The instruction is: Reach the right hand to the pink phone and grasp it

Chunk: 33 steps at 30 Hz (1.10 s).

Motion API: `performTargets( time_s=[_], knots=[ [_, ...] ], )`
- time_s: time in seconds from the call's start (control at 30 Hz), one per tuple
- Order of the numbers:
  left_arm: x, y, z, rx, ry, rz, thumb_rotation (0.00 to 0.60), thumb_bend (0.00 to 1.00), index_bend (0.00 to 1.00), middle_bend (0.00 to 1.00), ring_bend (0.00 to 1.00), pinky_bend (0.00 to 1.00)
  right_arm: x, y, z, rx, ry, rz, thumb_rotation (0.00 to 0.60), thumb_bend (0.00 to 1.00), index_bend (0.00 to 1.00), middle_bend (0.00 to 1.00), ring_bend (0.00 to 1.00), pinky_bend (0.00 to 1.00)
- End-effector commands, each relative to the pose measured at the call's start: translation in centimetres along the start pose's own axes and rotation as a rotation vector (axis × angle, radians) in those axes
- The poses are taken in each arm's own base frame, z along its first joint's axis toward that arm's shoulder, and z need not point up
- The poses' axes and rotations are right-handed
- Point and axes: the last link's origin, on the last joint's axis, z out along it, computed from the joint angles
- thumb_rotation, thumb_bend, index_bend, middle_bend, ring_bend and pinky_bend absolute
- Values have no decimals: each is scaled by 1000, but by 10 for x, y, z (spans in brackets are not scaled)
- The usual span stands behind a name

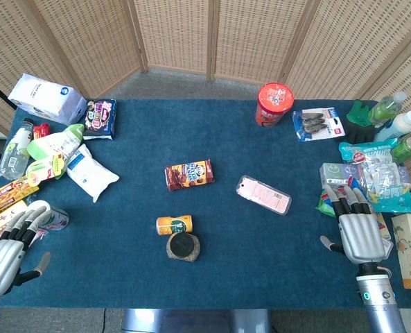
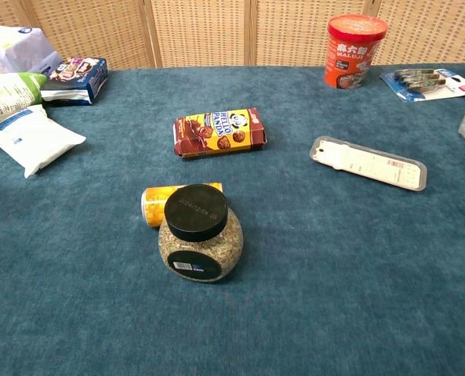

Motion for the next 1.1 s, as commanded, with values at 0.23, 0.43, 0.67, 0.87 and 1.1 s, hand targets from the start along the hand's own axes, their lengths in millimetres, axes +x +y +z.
performTargets(
  time_s=[0.23, 0.43, 0.67, 0.87, 1.1],
  knots=[
    [-3, 3, 1, -29, -18, -12, 600, 501, 0, 0, 0, 0, -2, 3, -1, 0, -15, 32, 600, 153, 0, 157, 56, 88],
    [2, 10, 2, -68, -21, -21, 600, 501, 0, 0, 0, 0, -4, -8, 8, 41, -29, 42, 600, 150, 0, 91, 4, 87],
    [6, 17, 5, -116, -29, -40, 600, 500, 0, 0, 0, 0, -18, -43, 36, 132, -54, 47, 600, 82, 0, 0, 0, 67],
    [5, 17, 6, -132, -41, -57, 600, 501, 0, 0, 0, 0, -46, -84, 67, 222, -111, 29, 600, 28, 0, 0, 0, 23],
    [3, 15, 5, -123, -42, -60, 600, 502, 0, 0, 0, 0, -77, -118, 97, 278, -150, -11, 600, 19, 0, 0, 0, 8]
  ],
)
